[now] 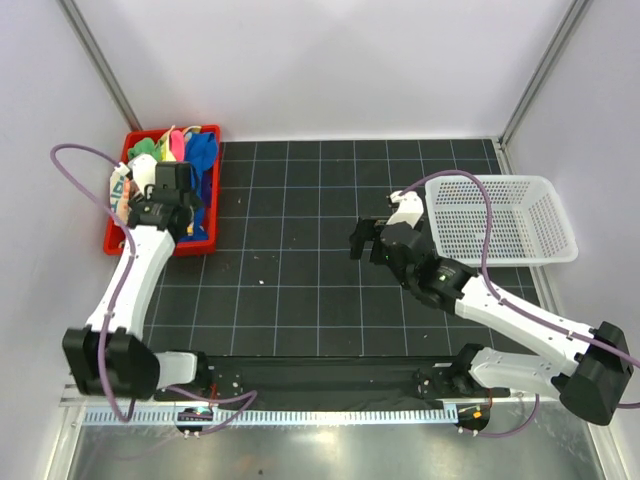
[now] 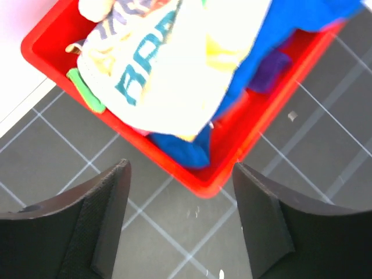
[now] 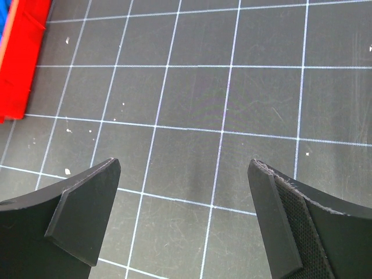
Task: Fold and stack the towels
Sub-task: Grab crumpled towel
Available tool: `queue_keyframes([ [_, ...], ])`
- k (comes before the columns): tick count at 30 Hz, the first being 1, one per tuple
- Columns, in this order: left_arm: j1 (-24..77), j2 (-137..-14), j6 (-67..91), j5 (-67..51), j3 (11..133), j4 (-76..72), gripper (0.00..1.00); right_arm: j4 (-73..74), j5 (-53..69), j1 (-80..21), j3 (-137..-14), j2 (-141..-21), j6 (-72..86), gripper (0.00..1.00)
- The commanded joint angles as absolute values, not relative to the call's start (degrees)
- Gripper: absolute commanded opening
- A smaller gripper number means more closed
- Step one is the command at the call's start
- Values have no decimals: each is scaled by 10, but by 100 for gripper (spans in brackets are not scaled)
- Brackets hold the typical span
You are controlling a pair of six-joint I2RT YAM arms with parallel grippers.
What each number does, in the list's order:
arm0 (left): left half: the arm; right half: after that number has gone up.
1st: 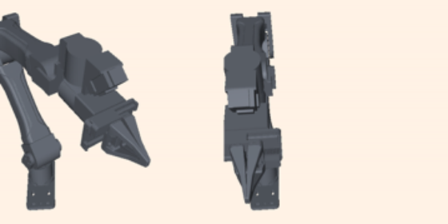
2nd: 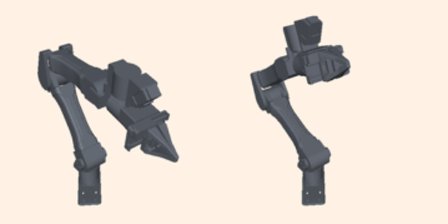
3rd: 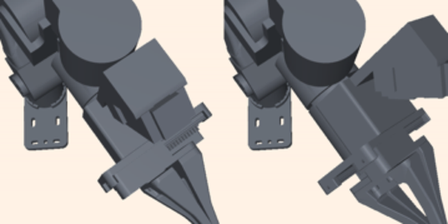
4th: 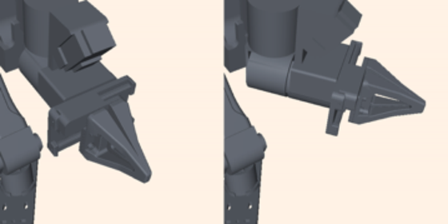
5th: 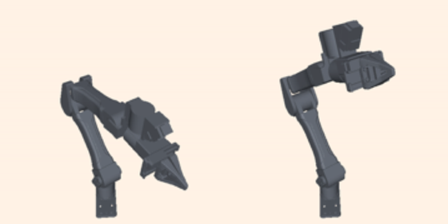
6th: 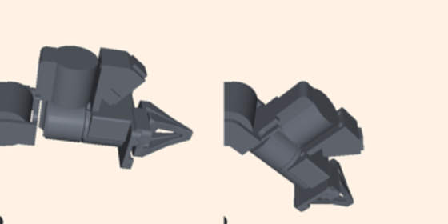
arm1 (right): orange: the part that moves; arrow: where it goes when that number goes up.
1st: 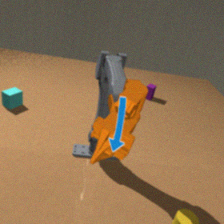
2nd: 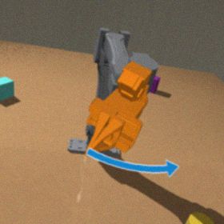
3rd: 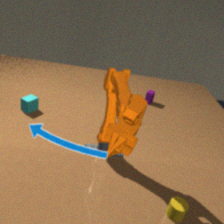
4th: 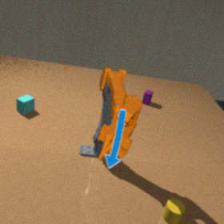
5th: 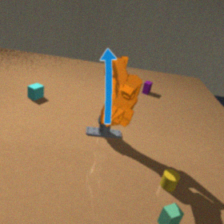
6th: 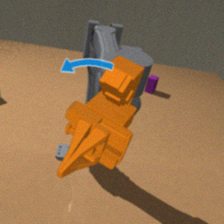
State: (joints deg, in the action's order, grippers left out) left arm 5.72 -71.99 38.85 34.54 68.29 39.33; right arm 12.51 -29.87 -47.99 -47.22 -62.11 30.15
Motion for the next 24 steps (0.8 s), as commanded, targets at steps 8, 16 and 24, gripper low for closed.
queue_keyframes([
  [8,-68,-922,375,292,759,291,60,120,-304,-479,-479,-585,307,100],
  [16,-87,-977,339,268,799,270,61,120,-308,-479,-480,-591,303,100],
  [24,-88,-1026,325,258,828,272,65,121,-320,-479,-482,-595,300,100],
])
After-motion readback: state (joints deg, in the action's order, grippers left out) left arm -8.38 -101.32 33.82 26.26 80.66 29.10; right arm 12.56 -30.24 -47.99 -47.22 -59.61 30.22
